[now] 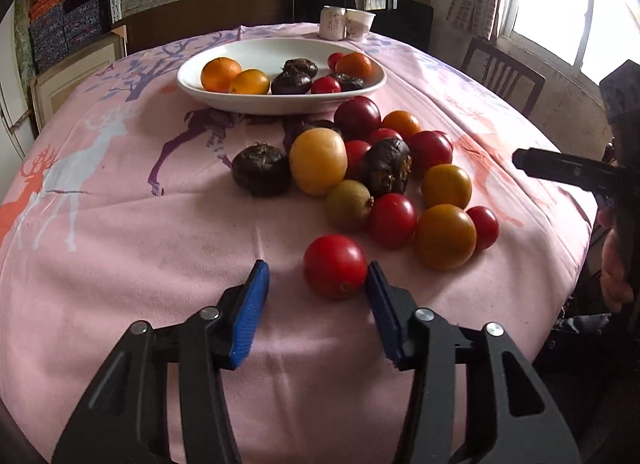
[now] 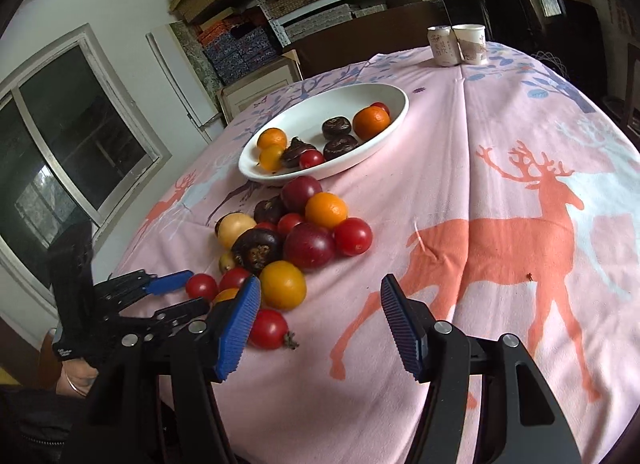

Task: Organize fruits
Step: 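Grasp a red tomato with the left tool while the right tool grasps another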

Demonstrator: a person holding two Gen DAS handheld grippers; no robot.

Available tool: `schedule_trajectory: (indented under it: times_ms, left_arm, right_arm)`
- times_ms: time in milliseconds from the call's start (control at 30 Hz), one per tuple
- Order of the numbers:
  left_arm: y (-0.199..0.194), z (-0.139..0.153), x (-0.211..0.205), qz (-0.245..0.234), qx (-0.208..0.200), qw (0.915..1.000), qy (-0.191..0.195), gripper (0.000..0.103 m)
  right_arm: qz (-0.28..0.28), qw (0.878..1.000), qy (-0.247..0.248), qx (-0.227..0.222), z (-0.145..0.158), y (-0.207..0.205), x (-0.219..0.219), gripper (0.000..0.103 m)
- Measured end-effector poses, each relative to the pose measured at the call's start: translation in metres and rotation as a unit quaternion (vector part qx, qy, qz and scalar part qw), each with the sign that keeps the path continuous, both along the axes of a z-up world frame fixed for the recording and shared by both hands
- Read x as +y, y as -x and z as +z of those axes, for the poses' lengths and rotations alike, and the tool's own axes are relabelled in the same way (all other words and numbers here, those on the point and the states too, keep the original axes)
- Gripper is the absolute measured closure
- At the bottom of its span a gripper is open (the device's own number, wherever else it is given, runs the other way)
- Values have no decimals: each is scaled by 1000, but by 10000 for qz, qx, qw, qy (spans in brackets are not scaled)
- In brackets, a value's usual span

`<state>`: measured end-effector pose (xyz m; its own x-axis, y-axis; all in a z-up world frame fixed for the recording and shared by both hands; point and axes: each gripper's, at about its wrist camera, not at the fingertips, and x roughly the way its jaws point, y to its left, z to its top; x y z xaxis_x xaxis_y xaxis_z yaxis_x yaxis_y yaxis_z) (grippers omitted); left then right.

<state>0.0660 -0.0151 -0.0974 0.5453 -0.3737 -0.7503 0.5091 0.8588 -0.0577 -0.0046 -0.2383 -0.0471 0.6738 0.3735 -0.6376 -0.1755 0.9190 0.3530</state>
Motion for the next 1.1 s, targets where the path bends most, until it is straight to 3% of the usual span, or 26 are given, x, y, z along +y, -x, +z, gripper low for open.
schedule_trajectory:
  times_ms: [33, 67, 267, 333, 367, 700, 933, 1100]
  left_arm:
    - [0, -1, -1, -62, 41, 9999, 74, 72]
    - [1, 0, -1, -25, 46, 9999, 113, 74]
    - [14, 12, 6, -20, -72, 9992, 394, 74]
    - [17, 17, 9, 11, -103, 9991, 421, 74]
    - [18, 18, 11, 22, -87, 9990, 427, 74]
    - [15, 13, 17, 134, 84, 9986, 510, 74]
    - [7, 27, 15, 148, -92, 9980, 610, 74]
    - [-29, 45, 8, 208, -76, 9964, 824, 74]
  right_arm:
    - [37, 9999, 144, -49, 2, 2, 4, 40]
    - [72, 9995, 310, -82, 2, 6, 8, 40]
    - [743, 9939, 813, -63, -14, 16, 41, 43]
    - [861, 9903, 1086, -99, -19, 14, 52, 57]
    - [893, 9892, 1166, -44, -22, 11, 56, 70]
    - [945, 9905, 994, 57, -28, -2, 60, 73]
    - [937, 9956, 45, 16, -2, -1, 28, 74]
    - [492, 9986, -193, -12, 17, -36, 4, 74]
